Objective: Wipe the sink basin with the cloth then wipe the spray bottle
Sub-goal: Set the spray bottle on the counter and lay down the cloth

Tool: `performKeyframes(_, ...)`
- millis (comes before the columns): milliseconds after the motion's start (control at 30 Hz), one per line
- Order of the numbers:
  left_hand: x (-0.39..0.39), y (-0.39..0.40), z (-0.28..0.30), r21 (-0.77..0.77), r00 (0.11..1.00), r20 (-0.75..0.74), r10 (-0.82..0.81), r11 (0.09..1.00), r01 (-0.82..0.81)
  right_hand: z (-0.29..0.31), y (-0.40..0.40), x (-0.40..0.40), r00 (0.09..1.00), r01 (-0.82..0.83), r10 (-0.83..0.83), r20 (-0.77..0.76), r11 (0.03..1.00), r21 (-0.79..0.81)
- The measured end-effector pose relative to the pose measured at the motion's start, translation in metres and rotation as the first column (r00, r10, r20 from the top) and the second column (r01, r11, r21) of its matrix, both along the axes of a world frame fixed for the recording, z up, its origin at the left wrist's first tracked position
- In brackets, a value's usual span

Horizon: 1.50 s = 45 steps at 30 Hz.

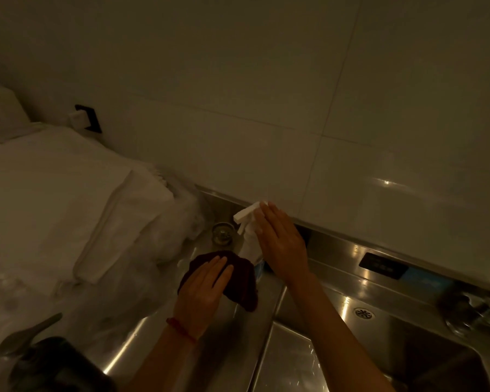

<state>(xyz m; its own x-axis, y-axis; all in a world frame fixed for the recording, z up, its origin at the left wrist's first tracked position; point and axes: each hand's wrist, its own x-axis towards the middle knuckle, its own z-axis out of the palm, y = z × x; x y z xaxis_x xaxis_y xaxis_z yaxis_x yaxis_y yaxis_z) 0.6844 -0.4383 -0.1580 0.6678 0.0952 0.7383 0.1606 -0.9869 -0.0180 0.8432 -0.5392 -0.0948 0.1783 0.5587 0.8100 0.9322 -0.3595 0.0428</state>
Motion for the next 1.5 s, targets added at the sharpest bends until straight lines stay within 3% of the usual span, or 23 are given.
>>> performKeyframes(433,0.008,-0.04,0.023,0.002,0.994,0.012,-0.11,0.994,0.11,-0.01,-0.064,-0.045,0.993,-0.035,0.028,-0.119,0.997,-0.063)
performKeyframes(867,0.026,-0.097,0.046,-0.058,0.954,-0.055,-0.294,0.955,0.29,-0.01,-0.135,-0.079,0.953,0.125,-0.194,-0.235,0.952,-0.28)
performKeyframes(1233,0.048,-0.136,0.042,-0.088,0.888,-0.133,-0.441,0.897,0.432,-0.021,-0.169,-0.075,0.91,0.376,-0.398,-0.118,0.91,-0.172)
performKeyframes(1500,0.079,-0.154,0.031,-0.142,0.898,-0.179,-0.403,0.913,0.381,-0.034,-0.192,-0.038,0.901,0.378,-0.396,-0.179,0.917,-0.129)
